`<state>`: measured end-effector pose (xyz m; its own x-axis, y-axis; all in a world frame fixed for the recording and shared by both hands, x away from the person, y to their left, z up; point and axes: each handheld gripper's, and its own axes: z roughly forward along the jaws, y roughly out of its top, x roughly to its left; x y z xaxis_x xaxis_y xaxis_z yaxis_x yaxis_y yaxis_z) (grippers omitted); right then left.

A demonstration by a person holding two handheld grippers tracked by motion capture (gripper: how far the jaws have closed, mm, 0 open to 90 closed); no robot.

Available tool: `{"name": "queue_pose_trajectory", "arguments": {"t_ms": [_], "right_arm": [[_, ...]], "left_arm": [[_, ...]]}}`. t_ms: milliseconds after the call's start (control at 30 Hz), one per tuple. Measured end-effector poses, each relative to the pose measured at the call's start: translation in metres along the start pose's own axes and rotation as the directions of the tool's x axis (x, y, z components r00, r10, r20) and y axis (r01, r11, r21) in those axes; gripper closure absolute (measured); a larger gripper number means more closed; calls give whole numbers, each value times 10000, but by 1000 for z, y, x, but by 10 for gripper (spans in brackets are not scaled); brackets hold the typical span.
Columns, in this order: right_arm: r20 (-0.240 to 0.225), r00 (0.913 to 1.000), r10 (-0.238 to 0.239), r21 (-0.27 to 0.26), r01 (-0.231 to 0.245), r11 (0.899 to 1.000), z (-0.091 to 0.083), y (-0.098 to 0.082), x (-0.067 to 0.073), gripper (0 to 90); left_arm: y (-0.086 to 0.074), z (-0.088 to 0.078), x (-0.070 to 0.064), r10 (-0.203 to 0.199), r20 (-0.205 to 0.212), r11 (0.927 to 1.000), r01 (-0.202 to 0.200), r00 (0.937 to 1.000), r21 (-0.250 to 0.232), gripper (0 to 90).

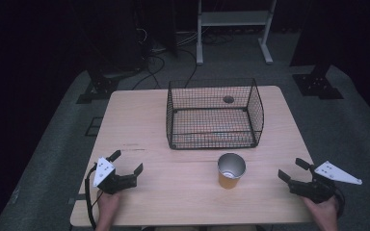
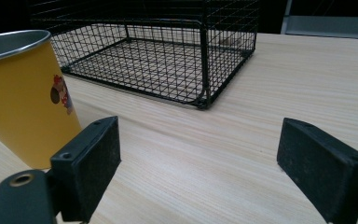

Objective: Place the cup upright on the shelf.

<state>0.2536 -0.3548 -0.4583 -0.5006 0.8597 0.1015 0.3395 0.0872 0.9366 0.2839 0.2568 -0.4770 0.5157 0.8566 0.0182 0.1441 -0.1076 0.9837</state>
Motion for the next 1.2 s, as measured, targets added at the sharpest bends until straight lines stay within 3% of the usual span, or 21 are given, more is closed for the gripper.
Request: {"name": "queue_pose_trajectory", "arguments": {"t_ms": [500, 633, 1200], "right_arm": [[-745, 9957, -552, 173, 566, 9982, 11, 16, 20, 70], [-971, 9927, -716, 303, 748, 9967, 10, 21, 28, 28], [-1724, 9760, -1330, 575, 1448, 9878, 17, 29, 55, 22]], "left_arm": [[0, 0, -1, 73, 15, 10000, -73, 10000, 46, 8], [0, 0, -1, 91, 24, 9999, -91, 10000, 47, 8], [0, 0, -1, 121, 52, 9999, -121, 9999, 42, 8]]}}
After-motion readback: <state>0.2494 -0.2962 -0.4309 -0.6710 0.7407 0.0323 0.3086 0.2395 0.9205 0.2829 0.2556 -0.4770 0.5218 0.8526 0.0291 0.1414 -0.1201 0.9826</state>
